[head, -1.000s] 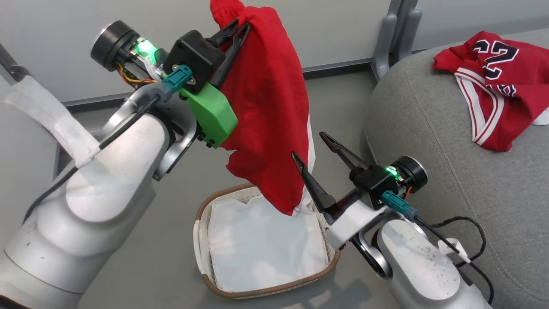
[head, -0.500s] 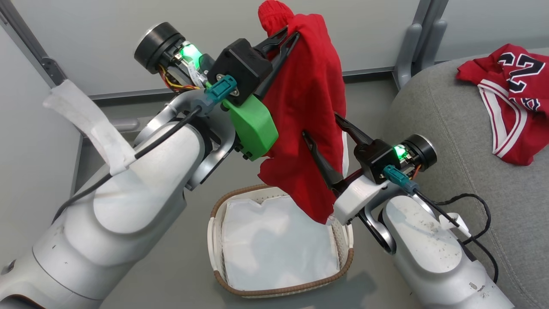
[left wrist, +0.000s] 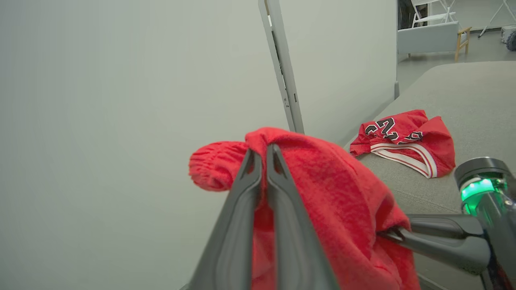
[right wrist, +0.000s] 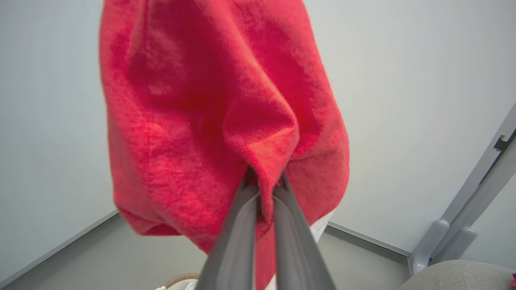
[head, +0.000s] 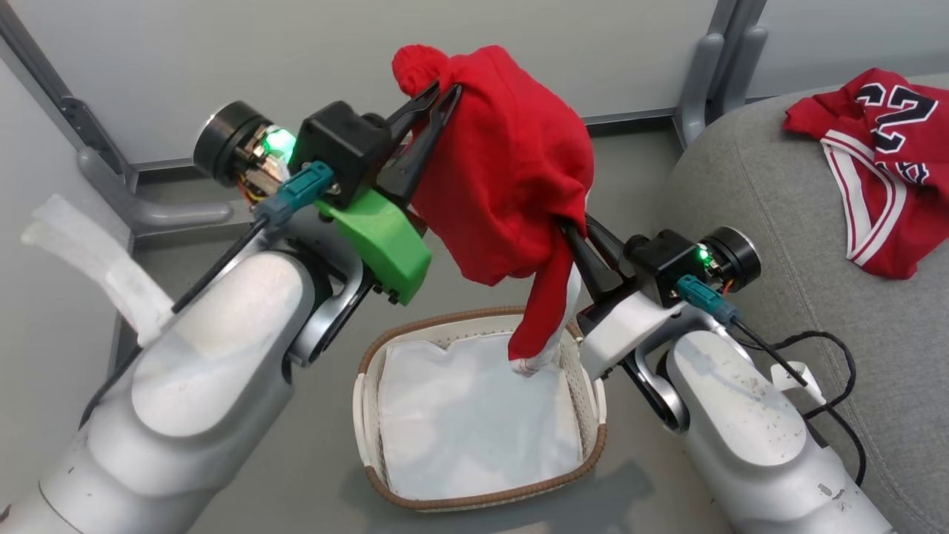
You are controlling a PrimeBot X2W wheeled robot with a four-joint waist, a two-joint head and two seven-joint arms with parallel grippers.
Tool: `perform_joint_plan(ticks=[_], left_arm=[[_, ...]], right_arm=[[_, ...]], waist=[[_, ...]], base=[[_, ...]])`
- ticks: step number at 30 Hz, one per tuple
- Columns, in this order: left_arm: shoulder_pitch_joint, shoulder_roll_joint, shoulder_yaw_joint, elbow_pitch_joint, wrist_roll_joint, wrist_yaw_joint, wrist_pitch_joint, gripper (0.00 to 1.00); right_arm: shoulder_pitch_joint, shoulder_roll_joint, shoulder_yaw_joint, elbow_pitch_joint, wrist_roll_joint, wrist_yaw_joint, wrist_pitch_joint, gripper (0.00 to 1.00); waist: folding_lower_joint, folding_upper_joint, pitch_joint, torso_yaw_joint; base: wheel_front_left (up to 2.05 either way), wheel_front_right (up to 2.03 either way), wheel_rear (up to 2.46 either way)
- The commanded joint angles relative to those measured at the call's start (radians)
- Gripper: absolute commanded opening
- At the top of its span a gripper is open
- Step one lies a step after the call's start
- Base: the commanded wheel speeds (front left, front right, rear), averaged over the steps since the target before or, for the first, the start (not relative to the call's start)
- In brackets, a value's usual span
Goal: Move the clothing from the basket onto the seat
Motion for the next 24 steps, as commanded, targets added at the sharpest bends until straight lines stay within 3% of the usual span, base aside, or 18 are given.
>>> perform_joint_plan(ticks=[1,13,24], left_arm=[[0.036,0.010,0.011,0.009,-0.017,0.004,-0.029,1.00],[0.281,0.023,0.030,0.118,-0.070,0.031,-0.259,1.00],[0.437,-0.021,0.034,0.157,-0.104,0.041,-0.326,1.00]], right_arm=[[-0.011,-0.004,-0.009,-0.011,0.007,-0.001,0.000,0.00],[0.027,-0.004,-0.091,-0.061,-0.023,-0.001,0.000,0.00],[0.089,-0.004,-0.174,-0.088,-0.068,-0.001,0.000,0.00]], waist=[[0.0000,0.0000,0.004,-0.006],[0.0000,0.0000,0.000,-0.032],[0.0000,0.0000,-0.004,-0.058]], base=[[0.00,0.00,0.00],[0.00,0.00,0.00],[0.00,0.00,0.00]])
